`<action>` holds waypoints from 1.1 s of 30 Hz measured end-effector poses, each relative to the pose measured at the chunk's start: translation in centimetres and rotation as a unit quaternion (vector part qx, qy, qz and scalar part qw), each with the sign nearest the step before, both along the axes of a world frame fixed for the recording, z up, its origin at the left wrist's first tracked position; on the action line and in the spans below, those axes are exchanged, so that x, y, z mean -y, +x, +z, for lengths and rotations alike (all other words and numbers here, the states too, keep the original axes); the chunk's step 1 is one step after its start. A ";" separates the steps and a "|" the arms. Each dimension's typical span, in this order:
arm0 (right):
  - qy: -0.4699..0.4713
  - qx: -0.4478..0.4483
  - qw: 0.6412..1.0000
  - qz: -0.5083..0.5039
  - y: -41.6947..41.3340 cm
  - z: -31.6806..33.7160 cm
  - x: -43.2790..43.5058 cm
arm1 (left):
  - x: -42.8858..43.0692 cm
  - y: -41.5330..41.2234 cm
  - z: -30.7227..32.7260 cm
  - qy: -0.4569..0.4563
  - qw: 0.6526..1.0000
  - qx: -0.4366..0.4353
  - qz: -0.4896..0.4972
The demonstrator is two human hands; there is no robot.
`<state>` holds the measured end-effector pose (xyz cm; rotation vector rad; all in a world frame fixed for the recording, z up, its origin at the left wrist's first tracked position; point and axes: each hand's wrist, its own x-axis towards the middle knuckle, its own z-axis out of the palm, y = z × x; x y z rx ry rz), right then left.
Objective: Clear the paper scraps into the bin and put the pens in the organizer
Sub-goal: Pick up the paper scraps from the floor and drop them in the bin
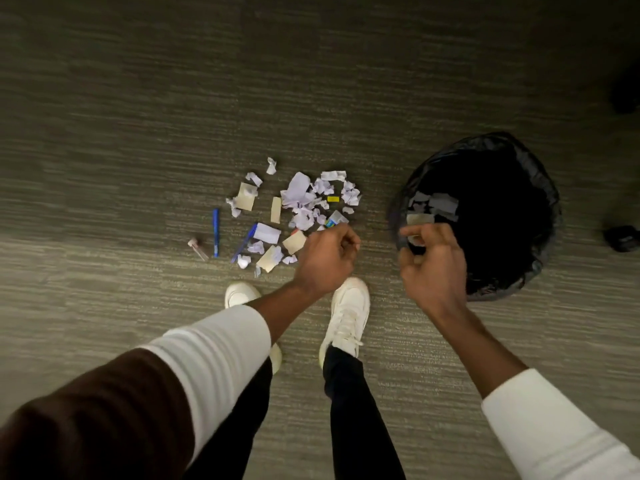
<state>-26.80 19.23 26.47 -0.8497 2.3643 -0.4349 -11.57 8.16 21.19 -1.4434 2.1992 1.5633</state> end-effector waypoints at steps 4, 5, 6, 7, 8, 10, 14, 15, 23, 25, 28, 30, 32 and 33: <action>0.020 0.057 0.993 0.102 4.6 -2.2 2.0 | 2.2 6.1 -1.6 -0.003 0.993 0.118 -0.031; 0.047 0.061 0.989 0.124 5.4 -3.0 2.4 | 2.8 7.4 -2.0 0.001 0.988 0.147 -0.043; 0.076 0.063 0.985 0.141 6.2 -3.9 2.8 | 3.3 8.7 -2.5 0.006 0.983 0.175 -0.061; 0.106 0.066 0.980 0.152 6.8 -4.8 3.2 | 4.0 9.8 -3.1 0.007 0.976 0.200 -0.083; 0.134 0.070 0.976 0.156 7.2 -5.9 3.5 | 4.6 10.9 -3.7 0.006 0.969 0.221 -0.109; 0.177 0.074 0.969 0.154 7.8 -8.1 4.1 | 5.9 12.7 -5.1 0.003 0.955 0.253 -0.153; 0.219 0.054 0.961 0.161 8.5 -13.2 5.2 | 7.9 14.3 -8.7 -0.033 0.936 0.285 -0.203; 0.216 0.047 0.961 0.168 8.7 -14.5 5.5 | 8.3 14.3 -9.7 -0.051 0.934 0.283 -0.213; 0.216 0.032 0.956 0.194 8.7 -25.0 7.2 | 11.7 10.0 -19.9 -0.135 0.920 0.269 -0.252; 0.187 0.020 0.960 0.209 8.4 -26.6 7.9 | 12.1 8.6 -21.9 -0.153 0.917 0.259 -0.262; 0.176 -0.022 0.950 0.258 8.2 -28.6 8.4 | 12.5 7.0 -24.4 -0.167 0.924 0.212 -0.271; 0.168 -0.050 0.939 0.295 8.3 -29.7 8.9 | 12.7 6.5 -25.6 -0.164 0.928 0.187 -0.279; 0.160 -0.083 0.919 0.350 8.2 -30.4 9.4 | 12.6 6.3 -26.3 -0.148 0.923 0.187 -0.303; 0.161 -0.102 0.906 0.378 8.1 -30.6 9.6 | 12.5 6.2 -26.5 -0.144 0.918 0.191 -0.315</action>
